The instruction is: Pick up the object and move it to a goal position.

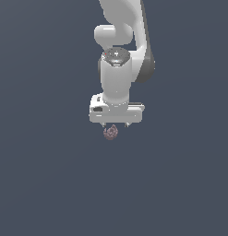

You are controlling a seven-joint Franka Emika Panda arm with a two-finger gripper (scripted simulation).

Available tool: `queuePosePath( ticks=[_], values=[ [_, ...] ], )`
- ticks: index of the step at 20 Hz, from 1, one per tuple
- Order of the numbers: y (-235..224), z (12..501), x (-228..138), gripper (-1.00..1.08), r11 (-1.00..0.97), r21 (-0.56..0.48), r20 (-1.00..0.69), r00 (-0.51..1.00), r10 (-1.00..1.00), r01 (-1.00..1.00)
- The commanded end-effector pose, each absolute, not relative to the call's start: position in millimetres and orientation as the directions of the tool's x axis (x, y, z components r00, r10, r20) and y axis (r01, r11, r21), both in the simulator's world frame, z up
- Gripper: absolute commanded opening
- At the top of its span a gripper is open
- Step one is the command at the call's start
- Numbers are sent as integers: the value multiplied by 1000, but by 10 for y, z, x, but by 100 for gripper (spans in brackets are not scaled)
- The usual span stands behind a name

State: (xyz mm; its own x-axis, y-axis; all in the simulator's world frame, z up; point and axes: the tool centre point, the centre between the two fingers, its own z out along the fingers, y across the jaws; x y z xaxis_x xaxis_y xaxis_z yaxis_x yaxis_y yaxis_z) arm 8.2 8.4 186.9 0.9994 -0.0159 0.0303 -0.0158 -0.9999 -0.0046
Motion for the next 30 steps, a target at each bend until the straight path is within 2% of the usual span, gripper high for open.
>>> queuePosePath(
  ticks=[1, 18, 30],
  values=[
    [84, 1869, 82, 100, -1000, -5, 30, 999, -16, -16],
    [169, 1877, 32, 100, -998, -28, 17, 998, -60, -59],
    [121, 1667, -55, 100, -965, -28, 6, 965, -261, -261]
  ],
)
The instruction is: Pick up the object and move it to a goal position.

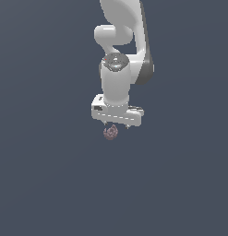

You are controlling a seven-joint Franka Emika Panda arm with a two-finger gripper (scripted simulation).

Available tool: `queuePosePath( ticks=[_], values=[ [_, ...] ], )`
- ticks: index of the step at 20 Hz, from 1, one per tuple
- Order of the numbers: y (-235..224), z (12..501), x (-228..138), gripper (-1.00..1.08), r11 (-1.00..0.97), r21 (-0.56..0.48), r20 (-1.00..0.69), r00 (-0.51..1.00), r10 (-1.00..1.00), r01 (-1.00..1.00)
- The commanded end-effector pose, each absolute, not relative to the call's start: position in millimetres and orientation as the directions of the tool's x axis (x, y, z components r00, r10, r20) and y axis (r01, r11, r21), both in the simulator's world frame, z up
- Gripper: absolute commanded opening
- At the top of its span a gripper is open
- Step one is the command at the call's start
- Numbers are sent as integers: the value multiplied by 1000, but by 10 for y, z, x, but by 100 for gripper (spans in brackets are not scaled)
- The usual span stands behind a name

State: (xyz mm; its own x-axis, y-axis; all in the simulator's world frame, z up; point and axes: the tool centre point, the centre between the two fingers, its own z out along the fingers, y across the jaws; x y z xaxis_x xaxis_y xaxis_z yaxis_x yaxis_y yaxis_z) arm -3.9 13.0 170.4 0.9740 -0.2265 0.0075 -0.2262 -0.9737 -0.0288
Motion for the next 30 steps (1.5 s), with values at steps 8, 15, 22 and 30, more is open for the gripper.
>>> queuePosePath(
  ticks=[8, 15, 22, 30],
  values=[
    [56, 1443, -161, 100, -881, -22, -3, 881, -473, -473],
    [-10, 1256, -264, 100, -767, -14, -6, 767, -641, -641],
    [-74, 1107, -357, 100, -645, -6, -4, 645, -764, -764],
    [-116, 1017, -417, 100, -559, -1, -1, 559, -829, -829]
  ],
)
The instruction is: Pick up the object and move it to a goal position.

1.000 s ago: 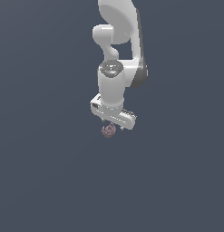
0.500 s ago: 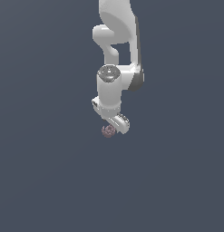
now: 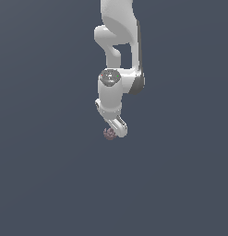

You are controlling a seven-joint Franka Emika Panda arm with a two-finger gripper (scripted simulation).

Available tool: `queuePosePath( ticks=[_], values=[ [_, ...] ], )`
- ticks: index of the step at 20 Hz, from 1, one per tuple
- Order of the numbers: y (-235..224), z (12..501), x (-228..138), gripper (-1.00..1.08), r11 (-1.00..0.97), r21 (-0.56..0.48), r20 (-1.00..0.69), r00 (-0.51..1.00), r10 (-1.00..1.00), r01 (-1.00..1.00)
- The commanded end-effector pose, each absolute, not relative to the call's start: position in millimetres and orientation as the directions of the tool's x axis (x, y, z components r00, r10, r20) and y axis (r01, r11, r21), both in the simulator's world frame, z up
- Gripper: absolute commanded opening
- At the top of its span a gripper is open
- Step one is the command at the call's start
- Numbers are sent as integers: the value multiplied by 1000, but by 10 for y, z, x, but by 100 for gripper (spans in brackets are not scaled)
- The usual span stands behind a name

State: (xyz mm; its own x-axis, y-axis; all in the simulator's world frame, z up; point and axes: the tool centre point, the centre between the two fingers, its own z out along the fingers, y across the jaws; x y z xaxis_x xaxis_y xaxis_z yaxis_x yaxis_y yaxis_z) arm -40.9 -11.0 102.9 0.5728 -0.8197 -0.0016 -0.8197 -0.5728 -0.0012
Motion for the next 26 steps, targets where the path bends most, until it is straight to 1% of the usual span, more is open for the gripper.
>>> queuePosePath(
  ticks=[1, 9, 19, 24, 25, 26],
  values=[
    [-119, 1012, -421, 100, -553, 0, -1, 553, -833, -833],
    [-120, 974, -427, 100, -547, 0, 0, 547, -837, -837],
    [-124, 569, -439, 100, -544, 0, 0, 544, -839, -839],
    [-124, 501, -431, 100, -543, 0, 0, 543, -840, -840],
    [-124, 501, -431, -100, -543, 0, 0, 543, -840, -840],
    [-124, 501, -431, -100, -543, 0, 0, 543, -840, -840]
  ],
)
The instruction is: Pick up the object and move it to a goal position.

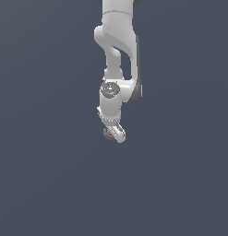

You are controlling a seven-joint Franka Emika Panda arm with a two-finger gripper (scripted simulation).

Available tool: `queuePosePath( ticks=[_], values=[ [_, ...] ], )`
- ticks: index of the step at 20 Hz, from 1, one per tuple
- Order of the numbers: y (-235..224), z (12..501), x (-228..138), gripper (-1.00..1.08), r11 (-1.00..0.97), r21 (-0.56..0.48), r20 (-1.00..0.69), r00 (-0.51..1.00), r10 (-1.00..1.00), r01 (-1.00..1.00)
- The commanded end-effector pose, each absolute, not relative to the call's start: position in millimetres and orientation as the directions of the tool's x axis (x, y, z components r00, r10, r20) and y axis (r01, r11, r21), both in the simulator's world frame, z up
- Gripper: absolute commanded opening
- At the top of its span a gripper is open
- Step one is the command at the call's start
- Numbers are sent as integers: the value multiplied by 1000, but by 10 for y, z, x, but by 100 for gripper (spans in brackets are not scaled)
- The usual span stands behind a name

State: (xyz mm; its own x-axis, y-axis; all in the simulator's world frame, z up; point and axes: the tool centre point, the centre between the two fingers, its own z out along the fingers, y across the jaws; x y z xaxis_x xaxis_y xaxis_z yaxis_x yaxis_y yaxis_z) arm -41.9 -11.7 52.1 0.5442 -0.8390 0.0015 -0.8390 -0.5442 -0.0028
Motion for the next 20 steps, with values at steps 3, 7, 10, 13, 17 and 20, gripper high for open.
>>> queuePosePath(
  ticks=[3, 7, 10, 13, 17, 20],
  values=[
    [-124, 501, -431, -100, -543, 0, 0, 543, -840, -840],
    [-124, 501, -431, -100, -543, 0, 0, 543, -840, -840],
    [-119, 517, -421, -100, -544, -3, 1, 544, -839, -839],
    [-107, 551, -432, -100, -544, -3, 1, 544, -839, -839],
    [-69, 660, -464, -100, -544, -3, 1, 544, -839, -839],
    [-23, 791, -503, -100, -544, -3, 1, 544, -839, -839]
  ],
)
